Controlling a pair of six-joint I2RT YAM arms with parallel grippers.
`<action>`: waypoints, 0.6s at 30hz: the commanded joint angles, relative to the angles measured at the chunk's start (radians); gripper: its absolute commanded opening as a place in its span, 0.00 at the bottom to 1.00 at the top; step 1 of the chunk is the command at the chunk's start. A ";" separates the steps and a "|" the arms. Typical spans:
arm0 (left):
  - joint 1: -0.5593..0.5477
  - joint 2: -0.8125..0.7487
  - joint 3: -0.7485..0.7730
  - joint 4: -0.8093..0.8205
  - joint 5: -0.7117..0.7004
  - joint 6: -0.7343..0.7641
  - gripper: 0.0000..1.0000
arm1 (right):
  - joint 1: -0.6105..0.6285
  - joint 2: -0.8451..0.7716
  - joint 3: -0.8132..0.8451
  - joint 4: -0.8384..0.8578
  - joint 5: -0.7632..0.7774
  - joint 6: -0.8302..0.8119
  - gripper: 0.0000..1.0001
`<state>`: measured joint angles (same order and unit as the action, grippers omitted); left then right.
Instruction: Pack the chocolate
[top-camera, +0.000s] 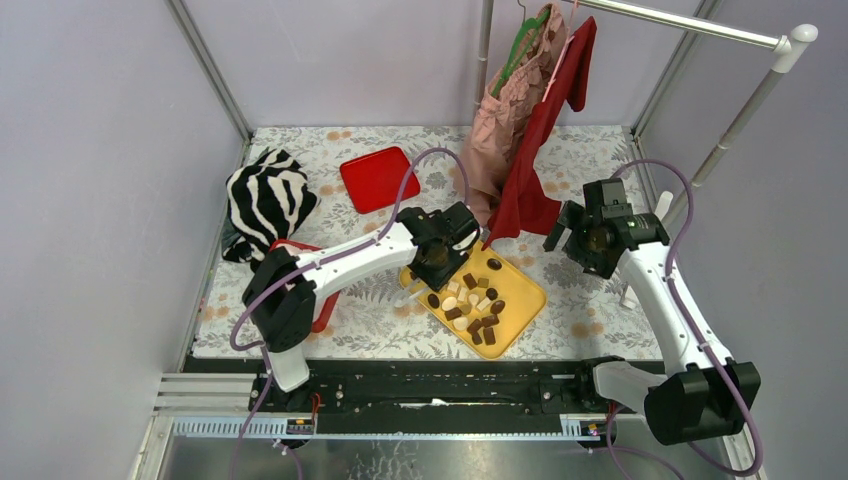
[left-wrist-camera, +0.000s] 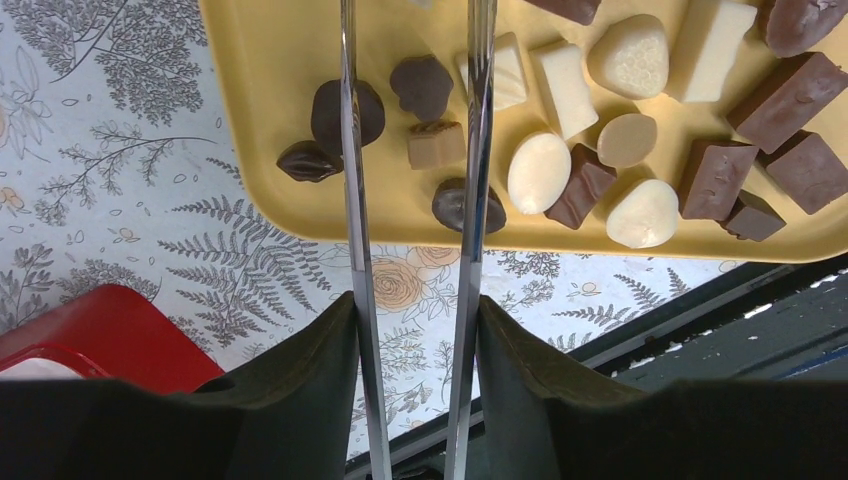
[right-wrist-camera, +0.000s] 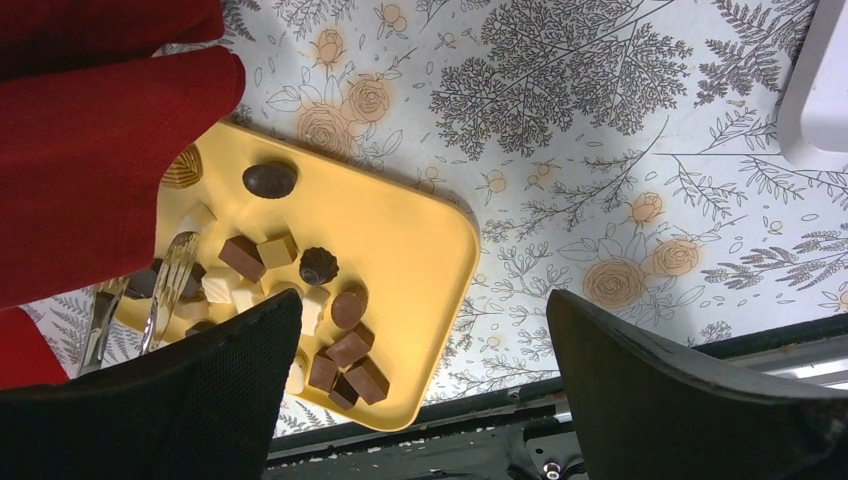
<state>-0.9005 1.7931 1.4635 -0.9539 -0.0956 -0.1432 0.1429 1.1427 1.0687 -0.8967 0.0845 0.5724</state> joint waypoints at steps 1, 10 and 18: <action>0.007 0.035 0.026 0.004 0.026 0.021 0.50 | -0.004 0.019 0.048 0.005 -0.021 -0.026 1.00; 0.007 0.033 0.000 0.016 0.014 -0.001 0.47 | -0.004 0.036 0.033 0.020 -0.035 -0.028 1.00; 0.007 0.029 0.045 -0.012 -0.001 -0.019 0.00 | -0.004 0.071 0.039 0.030 -0.047 -0.030 1.00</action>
<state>-0.9005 1.8427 1.4639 -0.9546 -0.0902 -0.1493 0.1429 1.1992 1.0733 -0.8803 0.0582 0.5568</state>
